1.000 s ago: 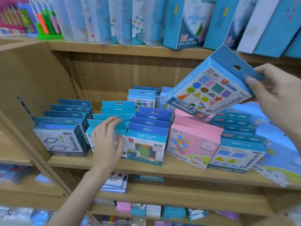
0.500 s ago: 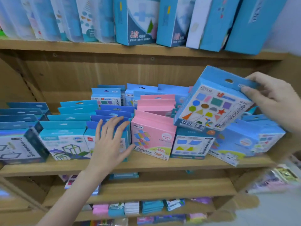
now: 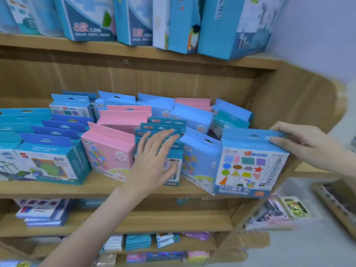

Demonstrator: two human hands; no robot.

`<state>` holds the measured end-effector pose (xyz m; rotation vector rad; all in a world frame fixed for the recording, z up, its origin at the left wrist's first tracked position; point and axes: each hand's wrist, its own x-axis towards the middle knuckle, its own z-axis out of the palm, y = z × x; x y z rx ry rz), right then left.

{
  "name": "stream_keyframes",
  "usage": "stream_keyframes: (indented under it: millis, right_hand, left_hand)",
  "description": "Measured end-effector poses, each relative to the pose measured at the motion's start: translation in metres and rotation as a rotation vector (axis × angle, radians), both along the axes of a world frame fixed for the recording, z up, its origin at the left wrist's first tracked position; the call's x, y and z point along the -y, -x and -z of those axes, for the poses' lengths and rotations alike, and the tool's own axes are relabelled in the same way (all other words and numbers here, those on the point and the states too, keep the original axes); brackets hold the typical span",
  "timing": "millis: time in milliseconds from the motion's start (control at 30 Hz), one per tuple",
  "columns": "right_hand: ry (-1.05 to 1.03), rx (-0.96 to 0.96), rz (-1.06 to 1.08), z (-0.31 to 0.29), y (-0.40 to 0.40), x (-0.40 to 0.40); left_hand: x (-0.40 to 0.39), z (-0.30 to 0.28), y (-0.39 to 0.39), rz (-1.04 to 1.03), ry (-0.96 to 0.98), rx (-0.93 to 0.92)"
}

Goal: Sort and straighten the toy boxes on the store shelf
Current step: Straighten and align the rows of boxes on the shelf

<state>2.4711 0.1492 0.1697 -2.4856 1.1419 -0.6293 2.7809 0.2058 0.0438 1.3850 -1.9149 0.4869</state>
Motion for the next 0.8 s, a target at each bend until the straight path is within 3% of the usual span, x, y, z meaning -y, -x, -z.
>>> stream_keyframes:
  millis: [167, 300, 500, 633, 700, 800]
  right_hand:
    - [0.007, -0.270, 0.072, 0.034, 0.039, 0.006]
    - [0.180, -0.238, 0.210, 0.070, 0.041, 0.016]
    - [0.302, -0.346, 0.423, 0.095, 0.014, 0.020]
    - [0.167, -0.373, 0.303, 0.098, 0.015, 0.019]
    - [0.341, -0.538, 0.259, 0.097, 0.011, 0.023]
    - [0.416, -0.676, 0.169, 0.088, -0.006, 0.039]
  left_hand:
    - [0.029, -0.010, 0.050, 0.018, -0.107, 0.248]
    - [0.045, -0.011, 0.074, 0.041, -0.113, 0.376]
    - [0.061, -0.010, 0.087, 0.007, -0.102, 0.346]
    - [0.064, -0.011, 0.085, 0.040, -0.104, 0.301]
    - [0.064, -0.010, 0.085, 0.044, -0.091, 0.300]
    - [0.066, -0.012, 0.079, 0.074, -0.057, 0.373]
